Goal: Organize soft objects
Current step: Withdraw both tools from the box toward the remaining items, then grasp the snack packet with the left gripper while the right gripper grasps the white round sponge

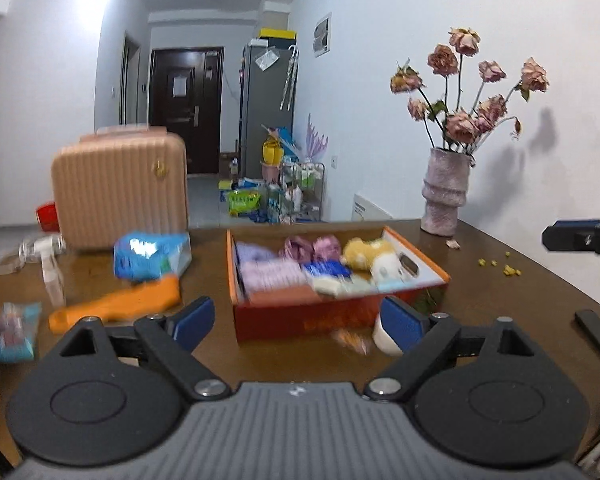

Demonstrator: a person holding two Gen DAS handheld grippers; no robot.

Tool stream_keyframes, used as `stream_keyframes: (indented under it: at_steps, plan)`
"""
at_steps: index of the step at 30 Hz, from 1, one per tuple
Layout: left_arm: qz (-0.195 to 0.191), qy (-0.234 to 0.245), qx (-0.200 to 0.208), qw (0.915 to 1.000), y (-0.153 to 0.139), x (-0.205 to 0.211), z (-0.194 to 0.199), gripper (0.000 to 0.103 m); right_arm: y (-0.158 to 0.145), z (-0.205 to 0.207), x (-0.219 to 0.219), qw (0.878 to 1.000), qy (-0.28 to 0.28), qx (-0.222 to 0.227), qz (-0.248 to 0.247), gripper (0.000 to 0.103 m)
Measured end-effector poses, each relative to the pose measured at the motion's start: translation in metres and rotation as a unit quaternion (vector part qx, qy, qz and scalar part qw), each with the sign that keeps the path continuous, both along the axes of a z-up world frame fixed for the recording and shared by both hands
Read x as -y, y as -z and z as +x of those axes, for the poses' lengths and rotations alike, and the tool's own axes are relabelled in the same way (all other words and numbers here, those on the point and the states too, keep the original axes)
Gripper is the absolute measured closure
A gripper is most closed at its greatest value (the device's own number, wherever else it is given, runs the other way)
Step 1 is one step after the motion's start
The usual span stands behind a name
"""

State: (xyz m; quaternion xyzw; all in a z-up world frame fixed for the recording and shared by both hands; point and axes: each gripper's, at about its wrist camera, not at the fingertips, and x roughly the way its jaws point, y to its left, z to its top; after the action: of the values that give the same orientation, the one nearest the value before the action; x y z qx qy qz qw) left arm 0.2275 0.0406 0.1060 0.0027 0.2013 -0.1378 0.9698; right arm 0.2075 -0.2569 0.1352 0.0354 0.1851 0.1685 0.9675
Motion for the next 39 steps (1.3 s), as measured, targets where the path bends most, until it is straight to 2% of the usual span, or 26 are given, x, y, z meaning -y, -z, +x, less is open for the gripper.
stream_keyframes:
  at_steps: [3,5,9,15,19,21,23,29,33,36,37,38,39]
  plan:
    - [-0.036,0.003,-0.027,0.9990,0.029,-0.008,-0.023,0.011,0.031,-0.029,-0.011,1.000,0.006,0.008,-0.012,0.021]
    - [-0.064,-0.015,-0.052,0.9965,0.049,-0.017,-0.037,0.011,0.052,-0.045,-0.016,1.000,0.020,0.006,-0.017,0.020]
    - [-0.067,-0.021,-0.073,0.9949,0.075,-0.021,-0.055,0.011,0.087,-0.062,-0.017,0.999,0.034,-0.025,-0.005,0.020]
    - [-0.057,-0.026,-0.090,0.9940,0.087,-0.015,-0.039,0.011,0.107,-0.044,-0.008,0.997,0.052,-0.047,0.017,0.020]
    - [-0.052,-0.007,-0.097,0.9939,0.092,0.015,0.000,0.012,0.119,-0.011,-0.008,0.996,0.054,-0.065,0.024,0.020]
    - [-0.045,-0.004,-0.095,0.9945,0.095,0.032,0.023,0.016,0.124,0.012,-0.011,0.996,0.054,-0.069,0.019,0.021]
    - [-0.045,0.001,-0.094,0.9945,0.099,0.050,0.052,0.026,0.126,0.036,-0.014,0.996,0.055,-0.065,0.007,0.021]
    - [-0.060,0.000,-0.147,0.9873,0.116,0.086,0.145,0.040,0.145,0.105,-0.039,0.994,0.037,-0.077,-0.070,0.023]
    - [-0.047,0.003,-0.168,0.9847,0.129,0.101,0.178,0.044,0.158,0.143,-0.044,0.993,0.026,-0.091,-0.075,0.027]
    - [-0.029,0.012,-0.155,0.9875,0.137,0.105,0.183,0.060,0.167,0.159,-0.040,0.993,0.017,-0.102,-0.064,0.031]
    - [-0.020,0.014,-0.150,0.9884,0.138,0.106,0.182,0.070,0.170,0.162,-0.039,0.993,0.011,-0.108,-0.056,0.037]
    - [-0.011,0.018,-0.144,0.9893,0.138,0.107,0.181,0.082,0.173,0.164,-0.038,0.993,0.001,-0.112,-0.044,0.050]
    - [-0.008,0.018,-0.141,0.9898,0.139,0.107,0.180,0.086,0.174,0.164,-0.038,0.993,-0.008,-0.115,-0.035,0.051]
